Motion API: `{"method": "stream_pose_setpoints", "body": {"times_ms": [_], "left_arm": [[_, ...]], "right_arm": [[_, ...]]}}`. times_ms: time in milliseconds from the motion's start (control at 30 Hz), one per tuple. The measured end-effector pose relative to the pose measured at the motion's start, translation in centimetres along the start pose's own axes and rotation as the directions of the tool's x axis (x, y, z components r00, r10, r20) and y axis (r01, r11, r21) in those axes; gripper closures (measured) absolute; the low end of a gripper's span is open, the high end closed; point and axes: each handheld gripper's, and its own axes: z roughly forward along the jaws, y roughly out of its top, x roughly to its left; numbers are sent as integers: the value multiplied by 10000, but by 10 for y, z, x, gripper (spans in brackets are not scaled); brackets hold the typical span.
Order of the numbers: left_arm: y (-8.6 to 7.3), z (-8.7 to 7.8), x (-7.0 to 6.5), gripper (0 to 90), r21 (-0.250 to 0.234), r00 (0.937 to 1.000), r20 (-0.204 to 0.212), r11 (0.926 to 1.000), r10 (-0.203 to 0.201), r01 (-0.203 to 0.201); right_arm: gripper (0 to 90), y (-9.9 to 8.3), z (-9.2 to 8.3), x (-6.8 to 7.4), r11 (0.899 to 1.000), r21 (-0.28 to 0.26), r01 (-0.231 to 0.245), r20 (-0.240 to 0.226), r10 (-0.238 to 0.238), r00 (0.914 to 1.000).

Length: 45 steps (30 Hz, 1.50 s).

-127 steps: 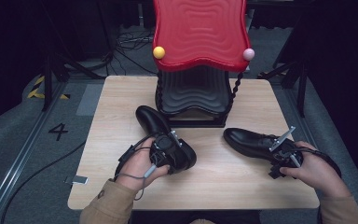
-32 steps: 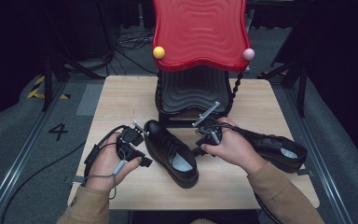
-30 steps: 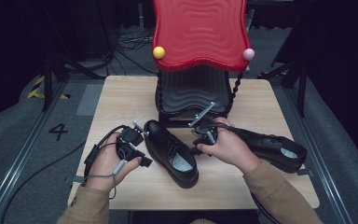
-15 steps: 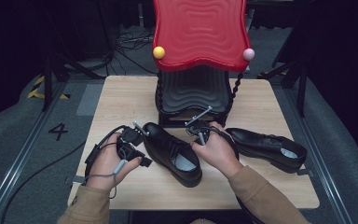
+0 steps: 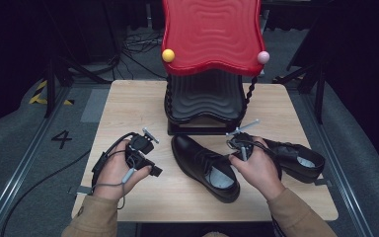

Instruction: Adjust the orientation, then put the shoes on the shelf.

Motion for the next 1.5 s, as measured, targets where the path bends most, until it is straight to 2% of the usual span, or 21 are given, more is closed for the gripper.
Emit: {"method": "stream_pose_setpoints", "body": {"times_ms": [133,233,267,333,367,400,433,467,533,633,700,800,833,900,933,1067,1167,1233,1267,1300,1500], "left_arm": [[2,2,-1,600,54,10000,12,10000,37,-37],[2,3,0,600,83,10000,38,10000,33,-33],[2,3,0,598,103,10000,45,9999,5,-5],[2,3,1,598,126,10000,45,9999,0,-1],[2,3,1,598,126,10000,45,9999,0,-1],[2,3,1,598,121,10000,65,9999,-5,4],[2,3,1,597,111,10000,56,9999,-19,18],[2,3,1,595,121,10000,70,9999,8,-9],[1,3,1,594,108,10000,59,9999,32,-33],[1,2,2,593,72,10000,55,10000,22,-22],[1,2,3,592,87,10000,78,10000,-1,1],[1,3,4,592,83,10000,92,10000,-18,17],[1,3,4,592,64,9999,102,10000,-17,17],[0,4,5,591,92,9999,113,9999,-50,49],[0,4,6,590,85,9999,134,10000,-53,52],[0,4,7,589,84,9998,154,9999,-84,83],[0,3,8,589,93,9998,184,9999,-74,72],[1,3,8,587,48,9998,207,10000,-49,48],[1,3,8,587,48,9998,207,10000,-49,48],[2,4,8,587,79,9998,191,10000,-57,56],[5,6,8,587,142,9996,265,9999,25,-29]], "right_arm": [[850,-12,-4,-8,9995,-37,-302,171,303,9994],[828,-23,-5,-11,9976,421,-542,105,538,9985],[812,-25,-5,-10,9967,552,-597,237,585,9980],[697,-27,-7,-12,9972,629,-408,51,406,9992],[697,-27,-7,-12,9972,629,-408,51,406,9992],[653,-26,-9,-12,9983,547,-182,78,178,9998],[643,-26,-13,-12,9992,370,-154,86,151,9998],[589,-26,-19,-13,9998,166,57,31,-58,10000],[578,-26,-22,-14,9997,125,193,65,-194,9998],[543,-28,-34,-18,9974,-22,716,-49,-716,9974],[536,-31,-47,-28,9958,-230,885,-52,-886,9961],[539,-32,-52,-32,9948,-325,962,45,-961,9954],[550,-35,-63,-43,9943,-448,970,260,-959,9951],[551,-38,-73,-53,9944,-620,851,326,-832,9960],[551,-40,-78,-58,9932,-669,958,428,-931,9947],[550,-47,-92,-75,9920,-730,1028,711,-976,9927],[553,-54,-102,-87,9926,-864,855,1007,-767,9920],[554,-60,-110,-96,9942,-911,574,1160,-467,9922],[554,-60,-110,-96,9942,-911,574,1160,-467,9922],[553,-67,-117,-106,9951,-886,431,1396,-304,9897],[546,-79,-129,-121,9966,-781,245,1949,-88,9808]]}}
